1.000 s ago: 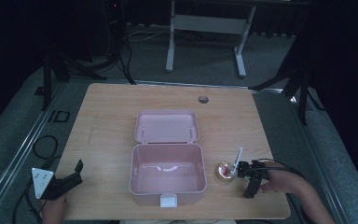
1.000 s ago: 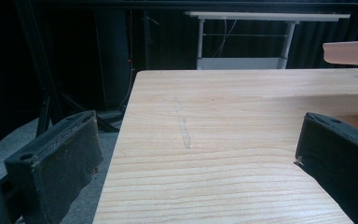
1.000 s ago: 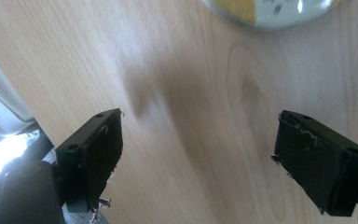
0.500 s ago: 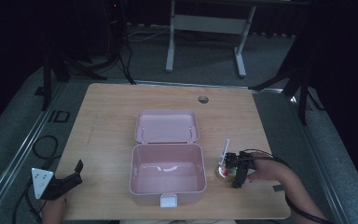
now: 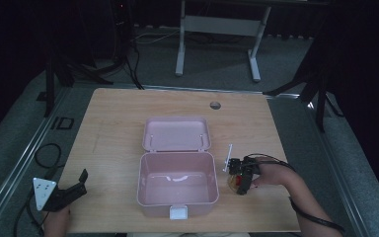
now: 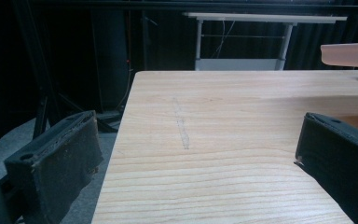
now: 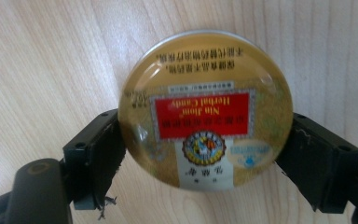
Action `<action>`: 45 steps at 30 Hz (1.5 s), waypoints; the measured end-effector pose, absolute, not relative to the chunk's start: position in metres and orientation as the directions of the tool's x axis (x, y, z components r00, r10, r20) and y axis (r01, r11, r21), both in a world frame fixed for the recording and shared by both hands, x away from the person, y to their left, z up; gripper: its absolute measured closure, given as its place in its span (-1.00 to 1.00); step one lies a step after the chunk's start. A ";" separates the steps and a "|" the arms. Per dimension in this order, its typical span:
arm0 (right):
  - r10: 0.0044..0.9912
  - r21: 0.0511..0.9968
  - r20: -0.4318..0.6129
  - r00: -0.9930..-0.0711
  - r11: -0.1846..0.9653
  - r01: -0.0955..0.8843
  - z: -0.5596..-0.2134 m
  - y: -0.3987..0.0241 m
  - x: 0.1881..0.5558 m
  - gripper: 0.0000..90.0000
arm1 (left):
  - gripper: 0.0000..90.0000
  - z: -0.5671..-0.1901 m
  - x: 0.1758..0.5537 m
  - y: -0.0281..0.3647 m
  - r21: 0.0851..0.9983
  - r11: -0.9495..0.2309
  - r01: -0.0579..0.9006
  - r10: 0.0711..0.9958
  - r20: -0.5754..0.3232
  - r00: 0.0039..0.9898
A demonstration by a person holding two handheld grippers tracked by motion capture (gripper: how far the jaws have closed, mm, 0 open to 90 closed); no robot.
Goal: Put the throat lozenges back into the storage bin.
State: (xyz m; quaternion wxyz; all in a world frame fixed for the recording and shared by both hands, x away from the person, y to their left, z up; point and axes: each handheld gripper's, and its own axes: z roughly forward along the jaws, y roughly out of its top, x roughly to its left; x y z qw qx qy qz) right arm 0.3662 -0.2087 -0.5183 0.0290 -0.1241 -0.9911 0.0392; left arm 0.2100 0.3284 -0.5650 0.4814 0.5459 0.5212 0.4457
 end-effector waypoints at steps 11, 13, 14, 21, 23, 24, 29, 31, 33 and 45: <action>0.236 -0.107 0.050 -0.970 0.967 0.230 -0.520 -0.205 0.367 -0.56 | -0.99 -0.565 0.210 0.329 0.990 0.009 0.139 0.998 -0.018 0.060; 0.229 -0.101 0.068 -0.971 0.970 0.221 -0.517 -0.206 0.364 -0.56 | -0.99 -0.565 0.210 0.329 0.990 0.007 0.140 0.998 -0.016 0.060; 0.227 -0.096 0.077 -0.971 0.971 0.220 -0.515 -0.207 0.363 -0.56 | -0.99 -0.565 0.210 0.328 0.990 0.007 0.141 0.998 -0.015 0.060; 0.178 -0.080 0.085 -0.980 0.982 0.171 -0.495 -0.208 0.350 -0.56 | -0.99 -0.565 0.210 0.328 0.990 0.007 0.140 0.998 -0.015 0.059; 0.170 -0.072 0.088 -0.981 0.984 0.164 -0.487 -0.208 0.346 -0.56 | -0.99 -0.565 0.210 0.328 0.990 0.006 0.142 0.998 -0.014 0.059; 0.170 -0.072 0.091 -0.981 0.984 0.164 -0.484 -0.208 0.344 -0.56 | -0.99 -0.565 0.210 0.328 0.990 0.005 0.142 0.998 -0.014 0.059; 0.135 -0.077 0.099 -0.986 0.989 0.128 -0.469 -0.206 0.332 -0.56 | -0.99 -0.565 0.210 0.328 0.990 0.005 0.142 0.998 -0.013 0.058; 0.131 -0.084 0.107 -0.986 0.989 0.122 -0.463 -0.205 0.326 -0.56 | -0.99 -0.565 0.210 0.328 0.990 0.005 0.143 0.998 -0.013 0.058; 0.120 -0.087 0.105 -0.987 0.990 0.111 -0.458 -0.204 0.322 -0.56 | -0.99 -0.565 0.210 0.328 0.990 0.006 0.143 0.998 -0.014 0.057; 0.128 -0.068 0.050 -0.991 0.990 0.124 -0.418 -0.195 0.312 -0.56 | -0.99 -0.565 0.210 0.329 0.990 0.011 0.139 0.998 -0.019 0.059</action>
